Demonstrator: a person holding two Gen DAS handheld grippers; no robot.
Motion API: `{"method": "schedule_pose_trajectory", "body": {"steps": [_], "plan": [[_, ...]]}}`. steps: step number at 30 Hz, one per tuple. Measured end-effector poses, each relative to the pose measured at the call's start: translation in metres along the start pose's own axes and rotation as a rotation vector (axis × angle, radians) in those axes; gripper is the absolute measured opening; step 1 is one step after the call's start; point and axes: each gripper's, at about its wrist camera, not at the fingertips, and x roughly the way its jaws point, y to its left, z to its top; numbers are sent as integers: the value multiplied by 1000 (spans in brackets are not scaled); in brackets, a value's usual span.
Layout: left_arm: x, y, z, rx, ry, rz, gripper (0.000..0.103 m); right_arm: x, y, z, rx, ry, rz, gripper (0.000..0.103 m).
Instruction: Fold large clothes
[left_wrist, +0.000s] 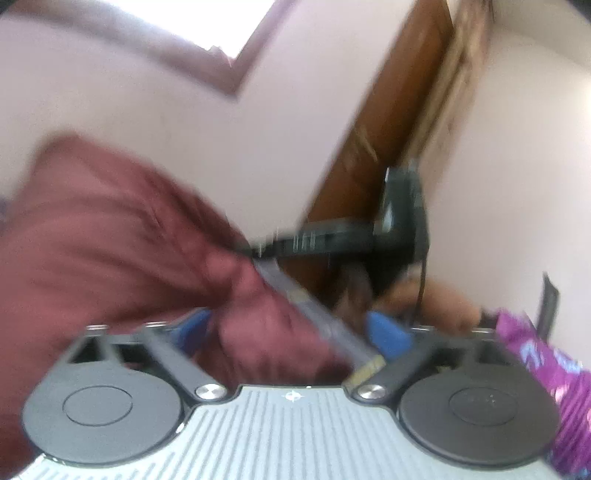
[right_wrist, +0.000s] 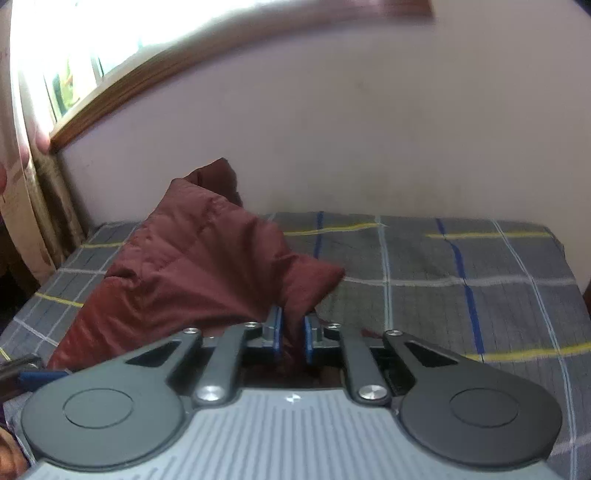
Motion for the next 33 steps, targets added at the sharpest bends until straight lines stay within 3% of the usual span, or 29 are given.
{"method": "schedule_pose_trajectory", "body": {"steps": [1,3,6,8,9,10,12,17,19,21,23,24,25,28,31,33], "plan": [[10,0,-4,16,31,-6,63,-8,-5,-5,26,-8,-4,7],[22,-4,-15,90,24,11,64,-29,-16,-15,124,-55,30,7],[33,5,-18,41,12,-13,63,-54,-39,-31,334,-84,59,9],[34,6,-21,54,4,-14,63,-64,-48,-40,409,-52,112,14],[34,7,-22,55,3,-15,63,-66,-49,-43,427,-36,108,22],[31,9,-25,48,1,-20,63,-64,-48,-45,438,-8,113,35],[38,12,-24,40,-3,-23,65,-62,-39,-44,434,27,142,44],[29,8,-32,65,-2,-19,71,-54,-3,-19,298,-49,95,45],[30,8,-32,73,-3,-19,73,-39,3,-8,278,-32,119,59],[31,7,-33,91,-7,-14,76,-18,7,-3,283,20,121,64],[29,6,-34,106,-17,-6,79,2,9,-6,269,38,148,47],[27,7,-33,105,-21,-9,79,4,13,-7,237,27,160,27],[25,7,-31,97,-25,-21,79,0,20,-8,189,7,156,19],[23,7,-28,68,-20,-49,79,-26,40,-12,30,-66,102,11],[26,0,-29,42,-18,-107,82,-52,41,-24,-34,-92,53,9],[35,-7,-34,81,-4,-119,85,-64,41,-35,-58,-90,11,8]]}}
